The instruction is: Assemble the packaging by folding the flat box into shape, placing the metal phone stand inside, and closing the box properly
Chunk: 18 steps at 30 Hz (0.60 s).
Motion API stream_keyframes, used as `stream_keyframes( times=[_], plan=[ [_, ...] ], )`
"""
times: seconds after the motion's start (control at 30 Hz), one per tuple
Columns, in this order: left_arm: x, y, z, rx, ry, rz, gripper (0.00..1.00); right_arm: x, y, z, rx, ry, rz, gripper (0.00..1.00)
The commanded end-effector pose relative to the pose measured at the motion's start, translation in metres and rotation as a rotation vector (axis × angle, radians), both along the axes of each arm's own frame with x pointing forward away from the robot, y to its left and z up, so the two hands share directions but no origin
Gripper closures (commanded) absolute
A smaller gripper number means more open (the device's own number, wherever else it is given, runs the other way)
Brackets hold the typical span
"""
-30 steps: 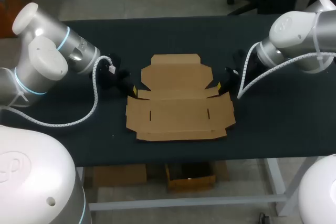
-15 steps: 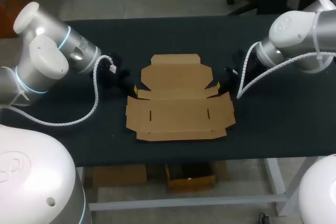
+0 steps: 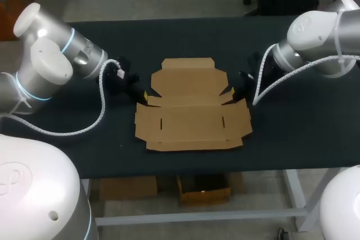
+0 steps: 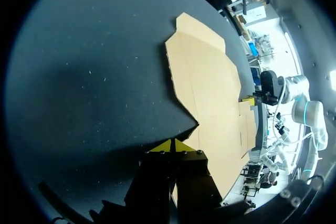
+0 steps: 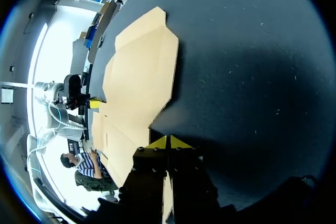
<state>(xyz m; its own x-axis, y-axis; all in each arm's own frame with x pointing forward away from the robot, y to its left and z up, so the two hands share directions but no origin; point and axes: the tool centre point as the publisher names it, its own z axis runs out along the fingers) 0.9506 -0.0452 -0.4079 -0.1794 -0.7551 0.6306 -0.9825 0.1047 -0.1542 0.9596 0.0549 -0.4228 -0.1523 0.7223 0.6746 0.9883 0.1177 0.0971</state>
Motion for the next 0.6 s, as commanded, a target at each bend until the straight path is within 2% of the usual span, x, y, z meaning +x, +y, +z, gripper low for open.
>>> stream_keyframes(
  times=[0.03, 0.6],
  plan=[
    [0.0002, 0.0001, 0.0008, 0.002, 0.002, -0.003, 1.00, 0.0005, 0.0013, -0.0005, 0.004, -0.001, 0.004, 1.00],
    [-0.0004, -0.0031, 0.0022, 0.008, -0.005, 0.000, 1.00, 0.0001, 0.0042, 0.0029, 0.003, -0.007, 0.003, 1.00]
  ],
)
